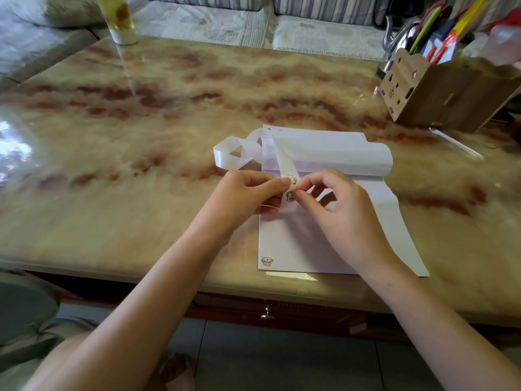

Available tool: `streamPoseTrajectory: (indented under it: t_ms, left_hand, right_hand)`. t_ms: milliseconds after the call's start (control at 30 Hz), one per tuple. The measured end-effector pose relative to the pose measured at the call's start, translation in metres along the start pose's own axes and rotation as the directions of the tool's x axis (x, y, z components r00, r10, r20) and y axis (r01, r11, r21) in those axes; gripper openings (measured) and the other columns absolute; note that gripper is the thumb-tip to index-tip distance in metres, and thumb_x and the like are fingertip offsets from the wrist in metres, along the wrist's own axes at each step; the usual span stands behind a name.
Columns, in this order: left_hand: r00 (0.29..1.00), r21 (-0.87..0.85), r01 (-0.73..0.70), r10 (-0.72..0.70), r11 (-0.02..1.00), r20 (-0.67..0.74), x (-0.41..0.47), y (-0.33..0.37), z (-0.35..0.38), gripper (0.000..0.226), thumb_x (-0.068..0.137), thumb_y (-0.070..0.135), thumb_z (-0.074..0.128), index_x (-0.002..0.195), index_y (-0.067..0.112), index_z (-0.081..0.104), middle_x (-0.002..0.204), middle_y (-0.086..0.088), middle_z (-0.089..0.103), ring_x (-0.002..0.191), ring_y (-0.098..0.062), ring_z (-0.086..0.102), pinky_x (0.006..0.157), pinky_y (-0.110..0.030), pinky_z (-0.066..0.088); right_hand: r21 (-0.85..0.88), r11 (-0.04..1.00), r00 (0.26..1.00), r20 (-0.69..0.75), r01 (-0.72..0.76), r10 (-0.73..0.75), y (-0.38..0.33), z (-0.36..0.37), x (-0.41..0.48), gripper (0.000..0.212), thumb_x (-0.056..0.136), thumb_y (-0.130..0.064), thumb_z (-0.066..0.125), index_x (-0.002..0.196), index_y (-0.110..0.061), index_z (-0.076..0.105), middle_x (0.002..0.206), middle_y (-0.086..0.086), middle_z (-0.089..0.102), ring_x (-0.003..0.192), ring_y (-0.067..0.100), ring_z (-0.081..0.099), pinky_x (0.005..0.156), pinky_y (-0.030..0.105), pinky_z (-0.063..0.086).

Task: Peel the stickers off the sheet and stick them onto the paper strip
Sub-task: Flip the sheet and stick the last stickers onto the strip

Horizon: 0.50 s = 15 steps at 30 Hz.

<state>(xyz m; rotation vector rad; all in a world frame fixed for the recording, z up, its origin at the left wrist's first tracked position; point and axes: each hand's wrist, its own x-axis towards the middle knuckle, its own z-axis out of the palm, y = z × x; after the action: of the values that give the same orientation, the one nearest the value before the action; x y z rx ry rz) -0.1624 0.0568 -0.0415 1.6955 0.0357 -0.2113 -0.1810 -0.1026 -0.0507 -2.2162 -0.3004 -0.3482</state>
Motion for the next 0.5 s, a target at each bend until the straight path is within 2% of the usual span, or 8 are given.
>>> streamPoseTrajectory:
  t_ms: [100, 167, 233, 300, 367, 433, 500]
  left_hand:
    - [1.0, 0.032, -0.005, 0.006, 0.999, -0.013, 0.001, -0.001, -0.001, 0.02, 0.088, 0.025, 0.067, 0.09, 0.008, 0.076, 0.078, -0.002, 0.073, 0.065, -0.005, 0.065, 0.072, -0.021, 0.059]
    - [1.0, 0.042, -0.008, 0.009, 0.999, -0.02, 0.001, -0.001, -0.001, 0.02, 0.089, 0.025, 0.066, 0.091, 0.007, 0.076, 0.078, -0.001, 0.072, 0.062, -0.004, 0.065, 0.068, -0.02, 0.058]
    - [1.0, 0.054, -0.007, 0.009, 0.999, -0.026, 0.002, -0.002, -0.001, 0.02, 0.089, 0.025, 0.066, 0.09, 0.007, 0.075, 0.075, 0.001, 0.07, 0.059, -0.005, 0.064, 0.065, -0.018, 0.057]
    - [0.999, 0.073, -0.004, 0.007, 0.997, -0.038, 0.003, -0.004, -0.002, 0.02, 0.089, 0.024, 0.066, 0.09, 0.006, 0.075, 0.07, 0.002, 0.069, 0.057, -0.006, 0.065, 0.066, -0.019, 0.057]
    - [0.999, 0.105, 0.002, 0.003, 0.994, -0.05, 0.005, -0.006, -0.003, 0.022, 0.088, 0.025, 0.067, 0.088, 0.004, 0.074, 0.063, 0.001, 0.069, 0.056, -0.01, 0.065, 0.069, -0.023, 0.059]
    - [0.998, 0.127, 0.011, -0.003, 0.992, -0.059, 0.006, -0.008, -0.003, 0.024, 0.087, 0.026, 0.068, 0.086, 0.002, 0.073, 0.061, -0.003, 0.069, 0.056, -0.014, 0.064, 0.073, -0.027, 0.057]
    - [0.998, 0.129, 0.021, -0.013, 0.991, -0.063, 0.007, -0.01, -0.002, 0.025, 0.087, 0.025, 0.069, 0.084, 0.001, 0.073, 0.062, -0.004, 0.068, 0.056, -0.015, 0.063, 0.072, -0.029, 0.057]
  right_hand:
    - [-0.153, 0.977, 0.987, -0.026, 0.152, -0.157, 0.001, 0.001, -0.001, 0.007, 0.09, -0.022, 0.064, 0.089, -0.015, 0.063, 0.097, -0.005, 0.058, 0.096, 0.013, 0.052, 0.072, 0.024, 0.047]
    - [-0.219, 0.949, 0.97, -0.037, 0.226, -0.24, 0.0, 0.0, -0.003, 0.012, 0.09, -0.026, 0.061, 0.089, -0.014, 0.062, 0.099, -0.004, 0.057, 0.098, 0.012, 0.049, 0.076, 0.022, 0.043]
    - [-0.176, 0.958, 0.972, -0.032, 0.224, -0.233, -0.004, -0.004, -0.005, 0.012, 0.091, -0.026, 0.06, 0.089, -0.015, 0.062, 0.097, -0.006, 0.057, 0.093, 0.009, 0.049, 0.076, 0.018, 0.041]
    - [-0.042, 0.991, 0.992, 0.003, 0.124, -0.124, -0.011, -0.009, -0.007, 0.006, 0.089, -0.024, 0.065, 0.087, -0.019, 0.063, 0.089, -0.01, 0.06, 0.086, 0.008, 0.054, 0.07, 0.016, 0.044]
    - [0.114, 0.993, 0.995, 0.1, -0.032, 0.02, -0.017, -0.013, -0.01, 0.004, 0.084, -0.021, 0.07, 0.082, -0.021, 0.067, 0.08, -0.012, 0.064, 0.079, 0.006, 0.058, 0.063, 0.013, 0.044]
    - [0.231, 0.954, 0.961, 0.243, -0.191, 0.134, -0.02, -0.015, -0.014, 0.005, 0.081, -0.02, 0.073, 0.078, -0.022, 0.07, 0.074, -0.009, 0.068, 0.07, 0.005, 0.06, 0.056, 0.012, 0.044]
    - [0.229, 0.925, 0.909, 0.359, -0.304, 0.21, -0.02, -0.017, -0.017, 0.002, 0.079, -0.021, 0.074, 0.077, -0.02, 0.073, 0.076, -0.005, 0.071, 0.071, 0.009, 0.065, 0.061, 0.017, 0.051]
